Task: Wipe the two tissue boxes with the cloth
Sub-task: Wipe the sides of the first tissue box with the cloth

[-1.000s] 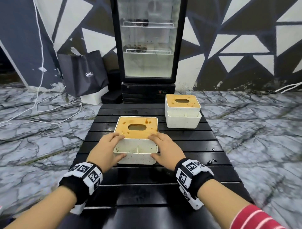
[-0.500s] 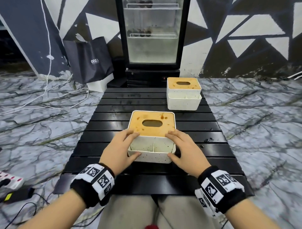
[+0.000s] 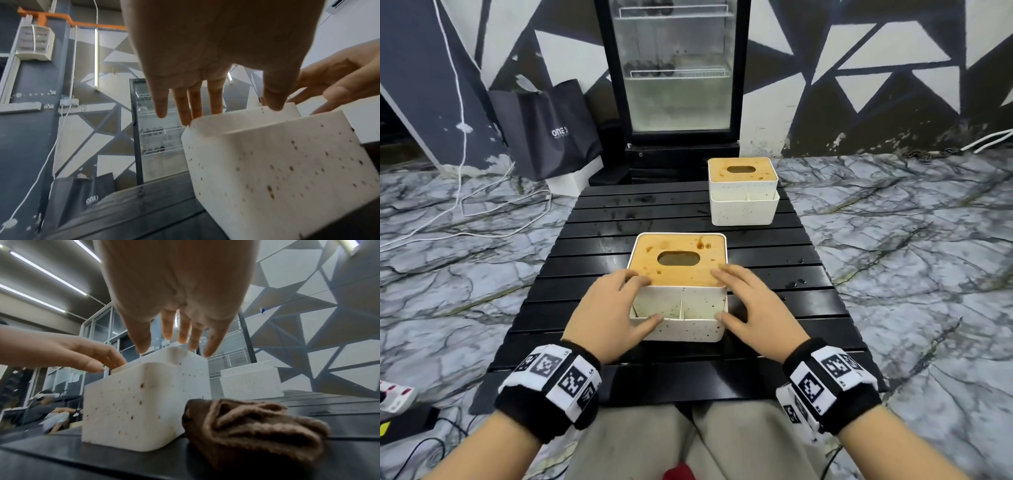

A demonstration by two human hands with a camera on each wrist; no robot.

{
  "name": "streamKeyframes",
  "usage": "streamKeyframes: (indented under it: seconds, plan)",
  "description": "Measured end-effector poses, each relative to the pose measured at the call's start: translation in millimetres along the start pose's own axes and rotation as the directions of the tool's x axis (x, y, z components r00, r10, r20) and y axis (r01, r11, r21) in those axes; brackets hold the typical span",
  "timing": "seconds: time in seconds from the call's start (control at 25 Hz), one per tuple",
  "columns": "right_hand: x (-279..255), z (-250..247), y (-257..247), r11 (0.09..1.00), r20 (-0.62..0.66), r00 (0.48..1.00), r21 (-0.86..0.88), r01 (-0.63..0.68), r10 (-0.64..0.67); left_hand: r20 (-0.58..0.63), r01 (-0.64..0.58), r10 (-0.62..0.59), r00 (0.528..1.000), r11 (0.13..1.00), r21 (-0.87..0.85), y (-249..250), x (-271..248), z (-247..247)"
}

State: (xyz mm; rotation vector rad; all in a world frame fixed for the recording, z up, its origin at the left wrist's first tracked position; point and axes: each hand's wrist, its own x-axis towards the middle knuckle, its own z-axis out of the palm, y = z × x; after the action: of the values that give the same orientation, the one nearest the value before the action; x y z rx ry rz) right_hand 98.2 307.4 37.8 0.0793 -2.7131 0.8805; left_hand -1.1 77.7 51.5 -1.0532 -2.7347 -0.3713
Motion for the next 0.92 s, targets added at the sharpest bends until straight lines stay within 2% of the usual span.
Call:
streamKeyframes:
  seconds: [0.08,0.12,0.28,0.36,0.48,0.68,0.92]
  plan:
    - [-0.1,-7.8,12.2,0.995,-0.089,0.992,0.056,-0.085,0.09,-0.018,0.018,-0.017,1.0,0.999,0.046,9.9,9.4,-3.7]
    - [-0.7,-10.2,19.5,0.99,-0.088,0.987,0.047,-0.133,0.137,-0.008,0.028,-0.027,1.0,0.998,0.061,16.5,14.3,-4.5]
    - [-2.6,-3.9,42.7,0.974,0.139,0.965,-0.09,-0.21,0.221,0.103,0.005,-0.014,0.995,0.996,0.084,47.6,34.9,3.0]
    - [-1.3,0.9,45.1,0.963,0.234,0.939,-0.157,-0.218,0.25,0.169,-0.003,-0.014,0.986,0.995,0.096,59.0,45.3,10.1]
    - [1.9,4.2,44.5,0.955,0.306,0.917,-0.23,-0.189,0.255,0.245,-0.031,-0.003,0.969,0.99,0.136,67.9,57.2,19.4]
    - [3.1,6.7,43.8,0.94,0.417,0.867,-0.306,-0.149,0.273,0.282,-0.005,-0.021,0.959,0.996,0.093,79.8,70.4,20.9]
    - [-0.1,9.5,39.8,0.932,0.404,0.872,-0.335,-0.14,0.276,0.289,0.047,-0.076,0.954,0.993,0.107,85.9,77.6,23.2]
